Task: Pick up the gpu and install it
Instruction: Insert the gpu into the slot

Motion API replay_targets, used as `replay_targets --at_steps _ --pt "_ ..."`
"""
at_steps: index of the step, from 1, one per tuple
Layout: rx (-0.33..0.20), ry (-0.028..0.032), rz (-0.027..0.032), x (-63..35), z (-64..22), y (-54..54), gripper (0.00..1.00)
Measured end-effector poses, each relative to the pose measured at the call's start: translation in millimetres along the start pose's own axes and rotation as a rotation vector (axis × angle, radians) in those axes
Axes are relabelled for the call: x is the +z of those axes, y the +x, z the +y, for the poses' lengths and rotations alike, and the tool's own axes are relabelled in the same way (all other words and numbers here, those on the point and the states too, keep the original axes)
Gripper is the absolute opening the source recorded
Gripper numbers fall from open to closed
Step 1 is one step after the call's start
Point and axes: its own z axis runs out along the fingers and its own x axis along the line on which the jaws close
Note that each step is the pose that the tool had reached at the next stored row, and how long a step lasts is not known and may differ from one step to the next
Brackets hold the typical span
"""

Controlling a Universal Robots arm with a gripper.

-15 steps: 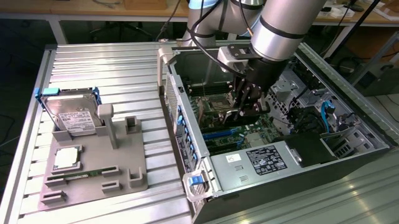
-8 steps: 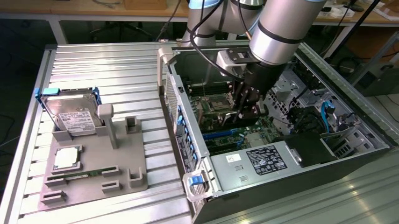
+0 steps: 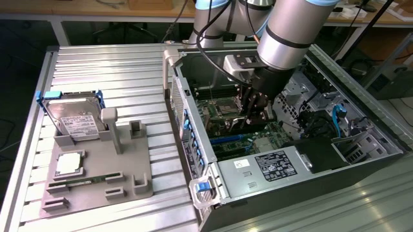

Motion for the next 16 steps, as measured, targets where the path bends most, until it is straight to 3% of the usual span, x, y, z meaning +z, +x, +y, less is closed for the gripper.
replay_targets --at_steps 8,16 --pt "0.000 0.0002 -0.0004 0.8 0.0 0.0 0.27" --pt "0.000 0.0000 0.0000 12.1 -0.2 0.0 0.27"
